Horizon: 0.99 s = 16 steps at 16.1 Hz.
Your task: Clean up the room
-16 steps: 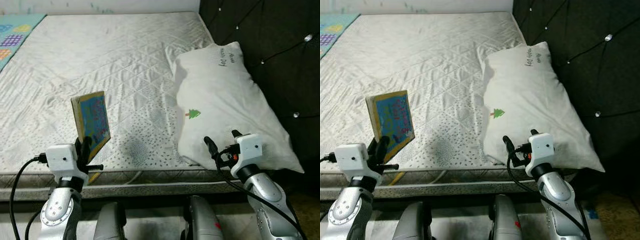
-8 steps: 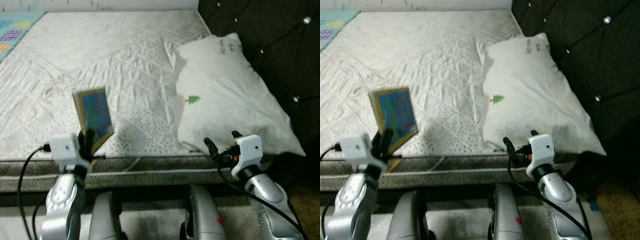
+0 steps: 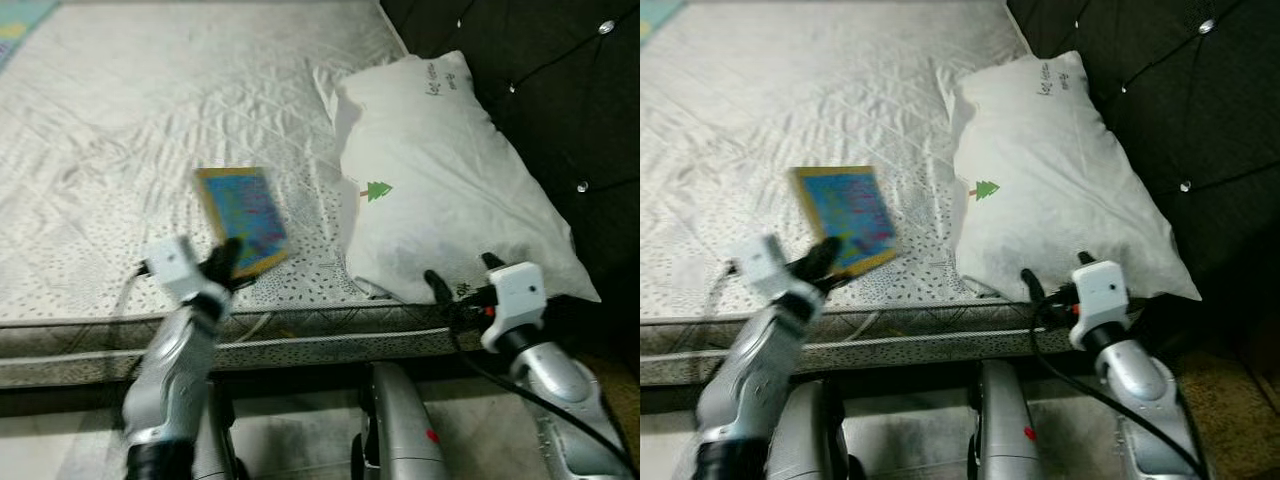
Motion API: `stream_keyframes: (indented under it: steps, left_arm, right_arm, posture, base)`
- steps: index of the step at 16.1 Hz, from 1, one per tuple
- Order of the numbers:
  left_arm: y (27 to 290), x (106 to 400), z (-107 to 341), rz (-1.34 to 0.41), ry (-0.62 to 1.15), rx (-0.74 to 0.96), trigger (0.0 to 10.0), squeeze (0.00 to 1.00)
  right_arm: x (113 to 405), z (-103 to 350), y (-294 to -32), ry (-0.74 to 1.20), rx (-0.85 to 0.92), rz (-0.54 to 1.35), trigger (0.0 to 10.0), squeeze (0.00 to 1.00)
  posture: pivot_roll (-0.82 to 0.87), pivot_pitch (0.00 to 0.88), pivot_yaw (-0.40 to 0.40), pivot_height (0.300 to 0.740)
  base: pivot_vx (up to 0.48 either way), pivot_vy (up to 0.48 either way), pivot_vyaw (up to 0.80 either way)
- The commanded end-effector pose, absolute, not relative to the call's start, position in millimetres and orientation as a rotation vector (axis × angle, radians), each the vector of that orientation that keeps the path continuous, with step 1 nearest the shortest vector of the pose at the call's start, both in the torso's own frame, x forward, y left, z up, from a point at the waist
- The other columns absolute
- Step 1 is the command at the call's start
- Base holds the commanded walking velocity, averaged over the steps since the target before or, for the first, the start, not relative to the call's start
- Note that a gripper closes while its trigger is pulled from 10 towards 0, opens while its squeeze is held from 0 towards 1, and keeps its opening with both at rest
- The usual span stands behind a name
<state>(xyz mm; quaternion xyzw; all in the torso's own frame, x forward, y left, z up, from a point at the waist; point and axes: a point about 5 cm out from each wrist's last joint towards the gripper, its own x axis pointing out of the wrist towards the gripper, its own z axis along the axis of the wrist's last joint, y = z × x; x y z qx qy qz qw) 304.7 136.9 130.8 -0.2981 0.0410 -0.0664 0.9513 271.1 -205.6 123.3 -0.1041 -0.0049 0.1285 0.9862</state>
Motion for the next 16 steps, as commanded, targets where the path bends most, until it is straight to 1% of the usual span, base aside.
stream_keyframes:
  steps: [1,2,5,8,9,12,14,16]
  left_arm:
    - [134.3,306.2,136.8,-0.148,0.088,-0.645,10.0,0.00]
    - [128.7,307.5,139.2,-0.163,0.117,-0.682,10.0,0.00]
    - [126.5,307.5,136.1,-0.163,0.243,-0.738,10.0,0.00]
    - [124.8,301.5,130.3,-0.178,0.319,-0.734,10.0,0.00]
    - [126.8,296.6,119.7,-0.164,0.373,-0.711,10.0,0.00]
    - [131.8,294.7,111.8,-0.164,0.437,-0.715,10.0,0.00]
    - [141.5,304.9,107.3,-0.168,0.474,-0.760,10.0,0.00]
    - [147.1,311.6,103.3,-0.190,0.502,-0.735,10.0,0.00]
  right_arm:
    - [269.5,127.3,-209.0,-0.013,-0.227,0.259,10.0,0.00]
    - [269.4,128.7,-211.0,-0.014,-0.247,0.264,10.0,0.00]
    - [269.2,130.6,-209.8,-0.016,-0.265,0.280,10.0,0.00]
    - [268.8,130.4,-206.3,-0.021,-0.284,0.304,10.0,0.00]
    - [269.1,130.4,-206.2,-0.021,-0.284,0.304,10.0,0.00]
    - [270.0,130.5,-205.8,-0.023,-0.286,0.305,10.0,0.00]
    - [270.3,130.6,-203.7,-0.027,-0.295,0.316,10.0,0.00]
    - [270.7,132.0,-202.4,-0.035,-0.303,0.321,10.0,0.00]
  posture:
    - [-0.21,0.178,-0.044,0.541]
    - [-0.21,0.180,-0.048,0.541]
    - [-0.22,0.183,-0.055,0.541]
    - [-0.21,0.183,-0.057,0.541]
    - [-0.21,0.183,-0.057,0.541]
    - [-0.20,0.182,-0.057,0.541]
    - [-0.21,0.180,-0.057,0.541]
    - [-0.22,0.178,-0.052,0.541]
  base:
    - [0.000,0.000,0.00]
    - [0.000,0.000,0.00]
    - [0.000,0.000,0.00]
    - [0.000,0.000,0.00]
    - [0.000,0.000,0.00]
    - [0.000,0.000,0.00]
    - [0.000,0.000,0.00]
    - [0.000,0.000,0.00]
